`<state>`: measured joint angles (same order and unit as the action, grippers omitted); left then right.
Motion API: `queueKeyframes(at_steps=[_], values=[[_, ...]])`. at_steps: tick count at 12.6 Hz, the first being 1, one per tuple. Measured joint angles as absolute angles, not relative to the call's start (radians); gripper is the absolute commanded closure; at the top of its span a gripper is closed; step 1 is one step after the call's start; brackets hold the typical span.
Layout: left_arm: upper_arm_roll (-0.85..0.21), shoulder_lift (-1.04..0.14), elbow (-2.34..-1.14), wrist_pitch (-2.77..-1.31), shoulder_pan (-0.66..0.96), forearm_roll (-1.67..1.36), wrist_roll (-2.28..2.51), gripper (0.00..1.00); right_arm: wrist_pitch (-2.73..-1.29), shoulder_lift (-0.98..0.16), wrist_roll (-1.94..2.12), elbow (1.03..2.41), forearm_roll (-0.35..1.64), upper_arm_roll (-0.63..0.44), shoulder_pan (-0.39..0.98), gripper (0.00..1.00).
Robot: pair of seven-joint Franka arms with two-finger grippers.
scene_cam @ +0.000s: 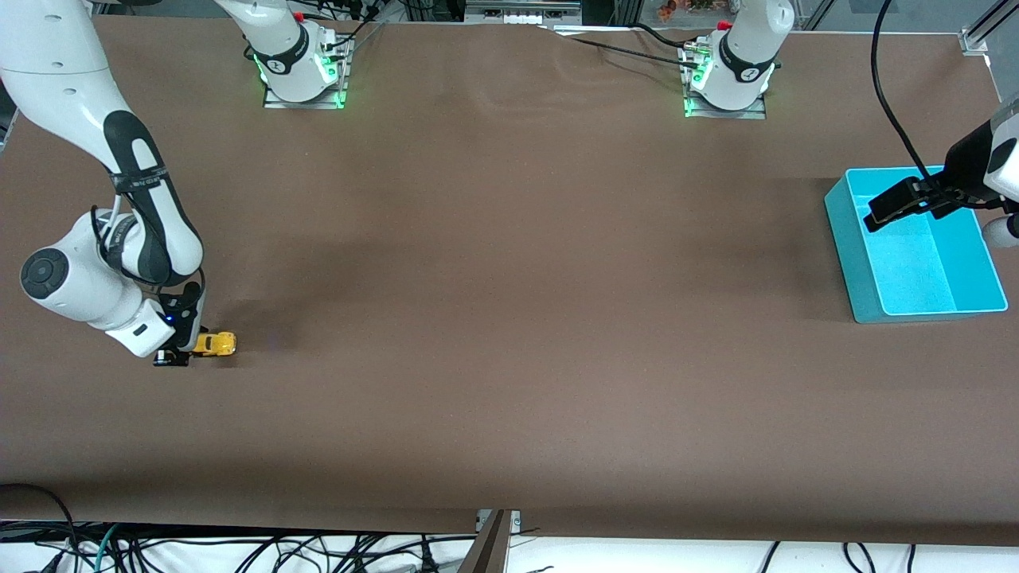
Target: Wind and store yellow beetle car
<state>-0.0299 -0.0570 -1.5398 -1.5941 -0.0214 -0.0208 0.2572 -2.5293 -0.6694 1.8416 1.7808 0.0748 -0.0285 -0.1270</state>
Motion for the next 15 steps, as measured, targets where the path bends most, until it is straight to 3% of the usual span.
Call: queueKeyframes(at_steps=[2,7,11,15], values=[[-0.03,-0.057,-1.54,-1.594,-0.021,-0.021,0.257,0.0,-2.501,-0.681,1.842,1.737,0.075,-0.022,-0.122,0.0],[-0.03,-0.057,-1.54,-1.594,-0.021,-0.021,0.257,0.0,-2.204,-0.67,1.829,1.495,0.076,-0.02,-0.119,0.0],[-0.03,-0.058,-1.54,-1.594,-0.021,-0.021,0.257,0.0,-2.116,-0.615,1.63,1.447,0.077,-0.017,-0.099,0.0],[-0.032,-0.063,-1.54,-1.594,-0.019,-0.021,0.257,0.0,-1.984,-0.484,1.12,1.437,0.079,-0.013,-0.047,0.0]])
